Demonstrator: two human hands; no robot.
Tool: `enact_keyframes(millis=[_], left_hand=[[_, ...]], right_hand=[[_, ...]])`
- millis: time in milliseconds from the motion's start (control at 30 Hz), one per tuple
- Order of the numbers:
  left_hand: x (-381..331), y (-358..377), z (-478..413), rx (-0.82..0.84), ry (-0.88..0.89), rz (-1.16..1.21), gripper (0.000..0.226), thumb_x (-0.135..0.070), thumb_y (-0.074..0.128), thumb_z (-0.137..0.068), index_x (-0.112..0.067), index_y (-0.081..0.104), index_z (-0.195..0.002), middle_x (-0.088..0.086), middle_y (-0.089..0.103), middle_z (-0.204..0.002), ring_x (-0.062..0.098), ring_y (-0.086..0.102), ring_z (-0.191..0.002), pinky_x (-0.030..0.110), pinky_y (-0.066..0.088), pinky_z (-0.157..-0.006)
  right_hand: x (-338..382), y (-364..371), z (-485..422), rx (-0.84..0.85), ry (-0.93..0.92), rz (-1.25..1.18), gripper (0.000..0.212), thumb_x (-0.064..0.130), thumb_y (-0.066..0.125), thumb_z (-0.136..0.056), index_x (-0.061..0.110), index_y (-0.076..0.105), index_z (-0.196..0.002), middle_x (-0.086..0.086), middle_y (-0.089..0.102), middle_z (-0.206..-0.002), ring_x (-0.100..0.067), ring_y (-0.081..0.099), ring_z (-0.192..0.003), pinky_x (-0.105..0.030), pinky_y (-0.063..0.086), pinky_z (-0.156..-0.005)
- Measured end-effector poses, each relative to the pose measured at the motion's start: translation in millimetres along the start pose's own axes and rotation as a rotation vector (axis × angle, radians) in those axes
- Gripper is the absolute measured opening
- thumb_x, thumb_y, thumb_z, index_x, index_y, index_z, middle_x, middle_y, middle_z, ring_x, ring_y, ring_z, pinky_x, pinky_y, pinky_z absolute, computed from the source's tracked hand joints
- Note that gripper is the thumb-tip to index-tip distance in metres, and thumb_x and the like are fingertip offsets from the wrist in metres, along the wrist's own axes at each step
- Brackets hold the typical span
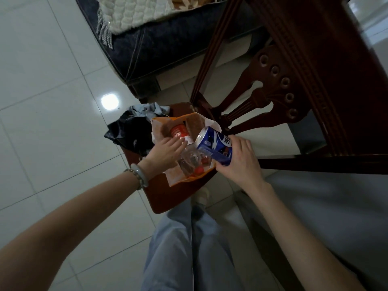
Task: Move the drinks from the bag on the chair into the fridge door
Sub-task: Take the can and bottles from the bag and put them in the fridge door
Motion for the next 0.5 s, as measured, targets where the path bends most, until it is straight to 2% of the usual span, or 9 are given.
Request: enact_keyframes(millis=[67, 167, 333, 400, 500], left_hand=[[-5.7, 7.5, -17.7, 0.055, 0.082, 0.005, 0.083, -0.034, 0.059, -0.086, -0.012, 0.007, -0.147, 0.011, 0.017, -0.155, 0.027, 0.015, -0.141, 0.043, 0.016, -0.115], [-7.5, 6.9, -41.5, 0.08, 0.139, 0.034, 0.076, -0.025, 0.058, -0.087, -0.016, 0.011, -0.147, 0.008, 0.016, -0.155, 0.026, 0.011, -0.142, 0.042, 0.011, -0.114], [-6.6, 0.6, -67.1, 0.021, 0.199, 0.011, 0.059, -0.027, 0.053, -0.089, -0.023, 0.029, -0.142, 0.004, 0.028, -0.151, 0.024, 0.021, -0.139, 0.042, 0.017, -0.112], [-5.1, -1.7, -70.2, 0.025, 0.208, -0.033, 0.058, -0.028, 0.053, -0.088, -0.023, 0.031, -0.141, 0.004, 0.031, -0.149, 0.025, 0.023, -0.138, 0.042, 0.02, -0.111], [0.8, -0.6, -68.6, -0.01, 0.243, -0.013, 0.061, -0.027, 0.06, -0.084, -0.025, 0.035, -0.139, 0.002, 0.036, -0.147, 0.024, 0.028, -0.137, 0.043, 0.023, -0.11]], right_hand=[[-1.4, -2.4, 1.0, -0.002, 0.024, -0.011, 0.075, 0.027, 0.076, -0.066, -0.003, 0.041, -0.126, -0.02, 0.053, -0.12, -0.031, 0.048, -0.112, -0.037, 0.044, -0.093], [-5.6, -2.0, 1.4, -0.021, 0.063, -0.027, 0.077, 0.028, 0.075, -0.064, -0.003, 0.042, -0.126, -0.02, 0.053, -0.119, -0.031, 0.048, -0.111, -0.038, 0.045, -0.092], [-17.1, 2.4, 4.5, -0.028, 0.064, 0.015, 0.082, 0.034, 0.065, -0.065, 0.003, 0.035, -0.135, -0.018, 0.054, -0.117, -0.03, 0.049, -0.107, -0.038, 0.046, -0.087], [-20.8, 3.5, 6.5, -0.023, 0.067, 0.006, 0.083, 0.033, 0.065, -0.066, 0.007, 0.033, -0.138, -0.018, 0.053, -0.116, -0.03, 0.048, -0.105, -0.038, 0.047, -0.085], [-23.0, 1.0, 10.9, -0.04, 0.075, 0.0, 0.08, 0.03, 0.072, -0.064, 0.007, 0.039, -0.133, -0.017, 0.054, -0.111, -0.029, 0.049, -0.101, -0.039, 0.05, -0.08]])
Point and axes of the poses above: each hand's wrist, its own z-axis away from the middle knuckle, its own y-axis out of the palm, x = y × z, the point moved 1 cm from there along -z, towards the middle knuckle
